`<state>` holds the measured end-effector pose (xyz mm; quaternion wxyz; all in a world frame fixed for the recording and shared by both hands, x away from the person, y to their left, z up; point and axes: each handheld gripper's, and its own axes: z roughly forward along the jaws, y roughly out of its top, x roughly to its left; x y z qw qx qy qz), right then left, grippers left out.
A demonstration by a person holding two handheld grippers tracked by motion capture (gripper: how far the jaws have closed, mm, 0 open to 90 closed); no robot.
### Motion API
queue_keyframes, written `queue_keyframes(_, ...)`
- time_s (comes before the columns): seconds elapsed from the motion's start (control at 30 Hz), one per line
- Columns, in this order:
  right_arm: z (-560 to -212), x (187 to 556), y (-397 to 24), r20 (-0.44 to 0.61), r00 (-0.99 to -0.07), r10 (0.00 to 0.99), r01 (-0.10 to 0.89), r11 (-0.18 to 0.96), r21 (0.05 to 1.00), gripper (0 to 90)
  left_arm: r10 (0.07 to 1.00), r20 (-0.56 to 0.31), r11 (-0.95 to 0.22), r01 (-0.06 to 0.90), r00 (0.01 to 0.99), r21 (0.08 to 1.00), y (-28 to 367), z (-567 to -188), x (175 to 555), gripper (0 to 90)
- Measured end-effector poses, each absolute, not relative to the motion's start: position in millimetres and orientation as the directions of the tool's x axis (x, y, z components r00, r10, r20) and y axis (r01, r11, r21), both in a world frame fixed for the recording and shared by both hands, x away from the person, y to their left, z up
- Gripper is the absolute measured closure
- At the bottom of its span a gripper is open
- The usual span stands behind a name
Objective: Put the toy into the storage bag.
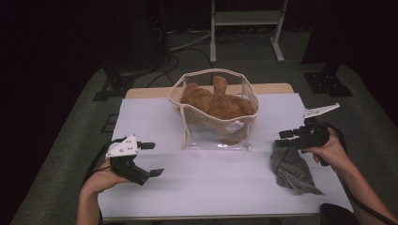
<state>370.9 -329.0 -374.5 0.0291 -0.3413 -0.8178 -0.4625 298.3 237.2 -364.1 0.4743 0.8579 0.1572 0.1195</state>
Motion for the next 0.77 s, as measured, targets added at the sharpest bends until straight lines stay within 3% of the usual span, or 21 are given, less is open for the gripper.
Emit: queue_keyframes(0.77,-406,351,-330,0.409,-0.753,0.516,0.611,0.318,0.725,34.8,0.373,0.062,-0.523,0.155,0.926,0.838,233,-366,299,7.7)
